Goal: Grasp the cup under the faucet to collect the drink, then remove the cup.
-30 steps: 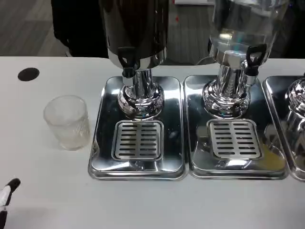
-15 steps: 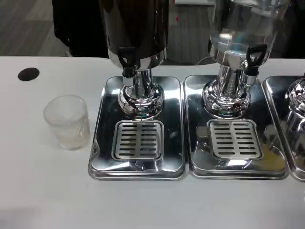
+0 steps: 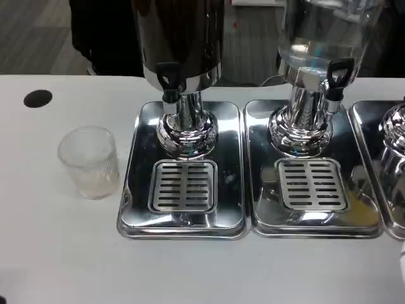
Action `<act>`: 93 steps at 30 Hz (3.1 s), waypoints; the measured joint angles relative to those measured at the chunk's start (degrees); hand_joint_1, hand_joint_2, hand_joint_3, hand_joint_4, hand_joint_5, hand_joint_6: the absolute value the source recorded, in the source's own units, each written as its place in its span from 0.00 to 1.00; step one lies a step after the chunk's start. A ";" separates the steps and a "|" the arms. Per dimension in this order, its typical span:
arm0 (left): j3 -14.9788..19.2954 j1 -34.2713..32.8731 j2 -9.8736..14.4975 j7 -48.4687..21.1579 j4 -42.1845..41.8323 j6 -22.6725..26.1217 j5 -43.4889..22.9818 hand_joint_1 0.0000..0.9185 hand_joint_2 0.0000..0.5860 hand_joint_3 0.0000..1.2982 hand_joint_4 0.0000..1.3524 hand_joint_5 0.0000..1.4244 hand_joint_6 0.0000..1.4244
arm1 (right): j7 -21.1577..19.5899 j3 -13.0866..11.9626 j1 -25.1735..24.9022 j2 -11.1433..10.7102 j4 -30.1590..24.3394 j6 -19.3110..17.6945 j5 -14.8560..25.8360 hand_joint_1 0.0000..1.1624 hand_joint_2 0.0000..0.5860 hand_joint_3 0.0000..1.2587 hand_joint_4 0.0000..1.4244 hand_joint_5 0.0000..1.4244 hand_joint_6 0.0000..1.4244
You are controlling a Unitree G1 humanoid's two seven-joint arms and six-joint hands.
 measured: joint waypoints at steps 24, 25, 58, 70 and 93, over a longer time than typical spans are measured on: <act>2.57 -17.41 -1.38 -7.97 13.00 3.11 -10.63 0.31 0.06 0.00 0.00 0.01 0.05 | 0.00 0.00 -0.18 0.10 0.01 0.01 0.80 0.28 1.00 0.07 0.03 0.00 0.00; 2.72 -18.08 -1.39 -7.49 13.75 3.11 -10.04 0.31 0.06 0.00 0.00 0.01 0.06 | 0.00 0.01 -0.20 0.11 0.01 0.00 0.82 0.28 1.00 0.07 0.03 0.00 0.00; -7.47 -38.50 0.09 4.20 24.56 19.32 6.58 0.33 0.07 0.00 0.04 0.08 0.12 | 0.30 0.16 -1.41 1.16 -1.26 -0.08 2.38 0.29 1.00 0.07 0.04 0.00 0.00; -13.86 -46.62 0.83 5.17 28.90 24.74 10.85 0.32 0.07 0.00 0.04 0.09 0.12 | 0.30 -0.31 -1.31 1.48 -2.78 -0.69 2.85 0.29 1.00 0.08 0.05 0.00 0.00; -22.82 -52.49 1.09 5.33 31.31 27.36 14.09 0.29 0.06 0.00 0.05 0.09 0.11 | 0.61 -1.28 -0.36 1.78 -4.70 -2.84 4.10 0.29 1.00 0.08 0.05 0.00 0.00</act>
